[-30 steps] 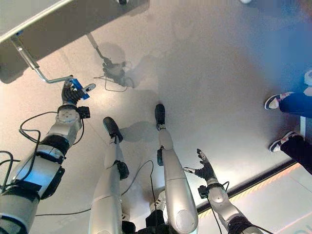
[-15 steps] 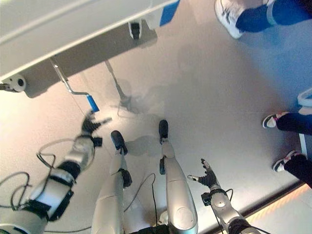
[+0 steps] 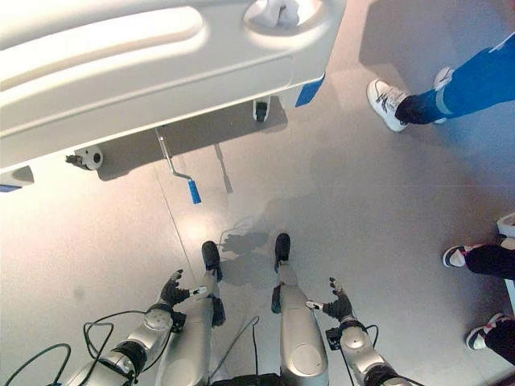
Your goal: Raise the hospital bed
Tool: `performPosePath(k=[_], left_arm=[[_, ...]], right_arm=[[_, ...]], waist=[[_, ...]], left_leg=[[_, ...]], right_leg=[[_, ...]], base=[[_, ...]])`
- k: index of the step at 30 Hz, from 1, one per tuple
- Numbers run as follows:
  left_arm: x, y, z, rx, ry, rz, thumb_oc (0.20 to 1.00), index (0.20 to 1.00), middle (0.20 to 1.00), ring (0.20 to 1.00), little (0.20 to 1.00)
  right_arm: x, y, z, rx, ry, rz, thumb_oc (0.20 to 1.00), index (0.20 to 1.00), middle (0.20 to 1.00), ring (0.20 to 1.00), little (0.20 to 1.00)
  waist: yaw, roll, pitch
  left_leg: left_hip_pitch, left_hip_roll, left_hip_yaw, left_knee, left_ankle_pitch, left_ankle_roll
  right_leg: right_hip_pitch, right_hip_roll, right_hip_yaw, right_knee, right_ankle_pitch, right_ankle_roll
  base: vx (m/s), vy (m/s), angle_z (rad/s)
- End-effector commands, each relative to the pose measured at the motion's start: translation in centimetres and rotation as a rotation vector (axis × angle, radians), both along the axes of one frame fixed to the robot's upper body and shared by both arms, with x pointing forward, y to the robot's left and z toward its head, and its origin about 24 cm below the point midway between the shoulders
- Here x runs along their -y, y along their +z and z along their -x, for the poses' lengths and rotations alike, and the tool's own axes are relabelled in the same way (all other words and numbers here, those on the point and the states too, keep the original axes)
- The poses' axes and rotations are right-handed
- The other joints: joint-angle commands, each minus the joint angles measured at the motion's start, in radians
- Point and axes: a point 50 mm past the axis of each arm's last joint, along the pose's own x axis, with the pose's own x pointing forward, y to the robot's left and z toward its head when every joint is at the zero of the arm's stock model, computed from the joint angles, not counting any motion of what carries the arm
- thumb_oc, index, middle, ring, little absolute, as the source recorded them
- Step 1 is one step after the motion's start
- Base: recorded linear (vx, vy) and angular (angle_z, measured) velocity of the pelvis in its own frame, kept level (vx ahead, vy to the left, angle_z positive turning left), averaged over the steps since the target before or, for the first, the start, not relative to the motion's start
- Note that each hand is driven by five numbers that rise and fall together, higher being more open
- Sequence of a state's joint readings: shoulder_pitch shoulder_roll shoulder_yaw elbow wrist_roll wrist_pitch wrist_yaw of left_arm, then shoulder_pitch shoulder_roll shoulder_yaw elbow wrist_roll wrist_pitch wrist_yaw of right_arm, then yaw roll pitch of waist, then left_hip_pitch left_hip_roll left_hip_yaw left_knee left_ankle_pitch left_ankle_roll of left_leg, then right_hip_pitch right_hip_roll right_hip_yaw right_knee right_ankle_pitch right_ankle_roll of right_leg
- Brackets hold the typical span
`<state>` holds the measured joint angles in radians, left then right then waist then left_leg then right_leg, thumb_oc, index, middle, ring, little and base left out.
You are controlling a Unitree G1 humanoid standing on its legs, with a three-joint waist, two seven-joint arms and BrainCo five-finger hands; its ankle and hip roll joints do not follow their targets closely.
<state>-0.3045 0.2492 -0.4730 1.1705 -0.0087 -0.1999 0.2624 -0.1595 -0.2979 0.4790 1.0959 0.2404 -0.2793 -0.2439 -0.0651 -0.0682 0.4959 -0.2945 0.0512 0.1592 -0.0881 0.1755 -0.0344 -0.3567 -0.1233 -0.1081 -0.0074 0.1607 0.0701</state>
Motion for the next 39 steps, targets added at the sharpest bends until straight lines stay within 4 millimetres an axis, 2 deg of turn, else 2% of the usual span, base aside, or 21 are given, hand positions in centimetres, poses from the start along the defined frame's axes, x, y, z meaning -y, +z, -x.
performPosePath(k=[1, 3, 6, 8, 9, 14, 19, 21, 23, 25, 26, 27, 30, 31, 34, 36, 39], left_arm=[[3.1, -1.5, 1.9, -0.085, -0.269, -0.070, 1.000, 1.000, 1.000, 1.000, 1.000], [4.0, -1.7, 2.3, -0.100, -0.376, -0.112, 1.000, 1.000, 1.000, 1.000, 1.000], [4.3, -1.8, 2.4, -0.101, -0.399, -0.125, 1.000, 1.000, 1.000, 1.000, 1.000], [4.2, -1.6, 2.0, -0.089, -0.354, -0.105, 1.000, 1.000, 1.000, 1.000, 1.000], [4.3, -1.3, 1.6, -0.074, -0.354, -0.097, 1.000, 1.000, 1.000, 1.000, 1.000], [5.0, -0.9, 1.0, -0.057, -0.446, -0.103, 1.000, 1.000, 1.000, 1.000, 1.000], [4.4, -1.4, 1.8, -0.113, -0.380, -0.036, 1.000, 1.000, 1.000, 1.000, 1.000], [3.4, -2.6, 3.8, -0.195, -0.317, 0.021, 1.000, 1.000, 1.000, 1.000, 1.000], [3.2, -3.7, 6.0, -0.276, -0.281, 0.066, 1.000, 1.000, 1.000, 1.000, 1.000], [2.3, -4.3, 7.5, -0.321, -0.143, 0.138, 1.000, 1.000, 1.000, 1.000, 1.000], [1.5, -4.9, 9.0, -0.367, -0.029, 0.188, 1.000, 1.000, 1.000, 1.000, 1.000], [1.5, -4.9, 9.0, -0.368, -0.028, 0.189, 1.000, 1.000, 1.000, 1.000, 1.000], [1.2, -6.0, 12.2, -0.477, 0.071, 0.241, 1.000, 1.000, 1.000, 1.000, 1.000], [0.9, -6.1, 12.7, -0.489, 0.071, 0.232, 1.000, 1.000, 1.000, 1.000, 1.000], [0.8, -6.0, 12.0, -0.455, 0.183, 0.315, 1.000, 1.000, 1.000, 1.000, 1.000], [1.1, -6.0, 12.0, -0.463, 0.141, 0.302, 1.000, 1.000, 1.000, 1.000, 1.000], [1.2, -6.0, 12.0, -0.474, 0.105, 0.272, 1.000, 1.000, 1.000, 1.000, 1.000]], right_arm=[[-0.2, -1.0, 0.8, -0.125, 0.119, 0.079, 1.000, 1.000, 1.000, 1.000, 1.000], [-1.2, -1.4, 0.7, -0.173, 0.230, 0.128, 1.000, 1.000, 1.000, 1.000, 1.000], [-2.3, -1.3, 0.1, -0.165, 0.305, 0.157, 1.000, 1.000, 1.000, 1.000, 1.000], [-2.8, -1.0, -0.4, -0.143, 0.318, 0.142, 1.000, 1.000, 1.000, 1.000, 1.000], [-3.1, -0.8, -0.8, -0.129, 0.325, 0.144, 1.000, 1.000, 1.000, 1.000, 1.000], [-2.8, -0.8, -0.9, -0.134, 0.332, 0.143, 1.000, 1.000, 1.000, 1.000, 1.000], [-0.2, -1.6, 1.0, -0.235, 0.250, 0.173, 1.000, 1.000, 1.000, 1.000, 1.000], [0.9, -2.0, 2.0, -0.276, 0.205, 0.165, 1.000, 1.000, 1.000, 1.000, 1.000], [1.4, -2.6, 3.7, -0.330, 0.171, 0.150, 1.000, 1.000, 1.000, 1.000, 1.000], [1.9, -3.2, 5.5, -0.375, 0.114, 0.121, 1.000, 1.000, 1.000, 1.000, 1.000], [1.9, -3.7, 7.1, -0.417, 0.065, 0.079, 1.000, 1.000, 1.000, 1.000, 1.000], [1.9, -3.7, 7.1, -0.418, 0.065, 0.079, 1.000, 1.000, 1.000, 1.000, 1.000], [2.0, -4.4, 9.7, -0.482, -0.042, 0.012, 1.000, 1.000, 1.000, 1.000, 1.000], [2.0, -4.6, 10.4, -0.501, -0.071, -0.007, 1.000, 1.000, 1.000, 1.000, 1.000], [1.6, -5.0, 11.6, -0.523, -0.138, -0.064, 1.000, 1.000, 1.000, 1.000, 1.000], [1.2, -5.1, 12.0, -0.544, -0.121, -0.071, 1.000, 1.000, 1.000, 1.000, 1.000], [0.5, -5.1, 11.3, -0.539, -0.032, -0.045, 1.000, 1.000, 1.000, 1.000, 1.000]], waist=[[0.011, 0.033, -0.067], [0.024, 0.057, -0.116], [0.028, 0.070, -0.150], [0.029, 0.080, -0.176], [0.029, 0.089, -0.209], [0.023, 0.100, -0.258], [0.023, 0.112, -0.335], [0.028, 0.112, -0.357], [0.031, 0.108, -0.384], [0.035, 0.102, -0.404], [0.036, 0.098, -0.425], [0.036, 0.098, -0.425], [0.039, 0.094, -0.444], [0.040, 0.093, -0.452], [0.034, 0.091, -0.465], [0.034, 0.089, -0.469], [0.040, 0.084, -0.475]], left_leg=[[0.043, -0.054, -0.025, 0.035, -0.072, 0.025], [0.082, -0.053, -0.036, 0.032, -0.080, 0.023], [0.104, -0.047, -0.041, 0.033, -0.081, 0.020], [0.129, -0.043, -0.048, 0.037, -0.086, 0.019], [0.147, -0.037, -0.050, 0.041, -0.087, 0.017], [0.190, -0.025, -0.053, 0.044, -0.094, 0.010], [0.249, -0.011, -0.057, 0.046, -0.099, 0.001], [0.264, -0.007, -0.062, 0.053, -0.100, 0.000], [0.289, -0.003, -0.065, 0.049, -0.103, -0.004], [0.304, 0.000, -0.073, 0.054, -0.106, -0.006], [0.320, 0.002, -0.075, 0.053, -0.108, -0.008], [0.321, 0.002, -0.076, 0.053, -0.109, -0.009], [0.335, 0.005, -0.082, 0.060, -0.108, -0.011], [0.342, 0.005, -0.083, 0.059, -0.109, -0.012], [0.351, 0.010, -0.087, 0.056, -0.107, -0.014], [0.358, 0.011, -0.087, 0.056, -0.106, -0.015], [0.363, 0.012, -0.089, 0.064, -0.108, -0.015]], right_leg=[[-0.015, -0.028, 0.020, 0.139, -0.055, 0.061], [0.024, -0.028, 0.015, 0.140, -0.072, 0.059], [0.047, -0.027, 0.009, 0.138, -0.080, 0.057], [0.068, -0.023, 0.007, 0.151, -0.097, 0.056], [0.084, -0.018, 0.003, 0.151, -0.102, 0.055], [0.129, -0.009, -0.004, 0.152, -0.116, 0.053], [0.196, 0.005, -0.015, 0.156, -0.139, 0.049], [0.225, 0.008, -0.023, 0.150, -0.142, 0.047], [0.259, 0.013, -0.031, 0.135, -0.147, 0.047], [0.289, 0.018, -0.037, 0.124, -0.150, 0.045], [0.315, 0.024, -0.043, 0.111, -0.155, 0.043], [0.317, 0.024, -0.043, 0.110, -0.155, 0.043], [0.349, 0.030, -0.047, 0.090, -0.155, 0.038], [0.360, 0.031, -0.049, 0.083, -0.154, 0.037], [0.372, 0.035, -0.052, 0.082, -0.156, 0.035], [0.380, 0.037, -0.053, 0.082, -0.157, 0.034], [0.389, 0.038, -0.053, 0.083, -0.159, 0.032]], base=[[0.09, 0.008, 0.08], [0.16, 0.000, 0.09], [0.12, -0.033, 0.06], [0.13, -0.049, 0.04], [0.10, -0.043, 0.04], [0.08, -0.064, 0.02], [0.09, -0.088, 0.02], [0.06, -0.102, 0.03], [0.07, -0.106, 0.02], [0.05, -0.116, 0.09], [0.05, -0.086, 0.15], [0.04, -0.081, 0.17], [0.01, -0.054, 0.09], [0.02, -0.048, 0.05], [0.01, -0.035, 0.03], [-0.01, -0.016, 0.06], [0.00, -0.015, 0.06]])
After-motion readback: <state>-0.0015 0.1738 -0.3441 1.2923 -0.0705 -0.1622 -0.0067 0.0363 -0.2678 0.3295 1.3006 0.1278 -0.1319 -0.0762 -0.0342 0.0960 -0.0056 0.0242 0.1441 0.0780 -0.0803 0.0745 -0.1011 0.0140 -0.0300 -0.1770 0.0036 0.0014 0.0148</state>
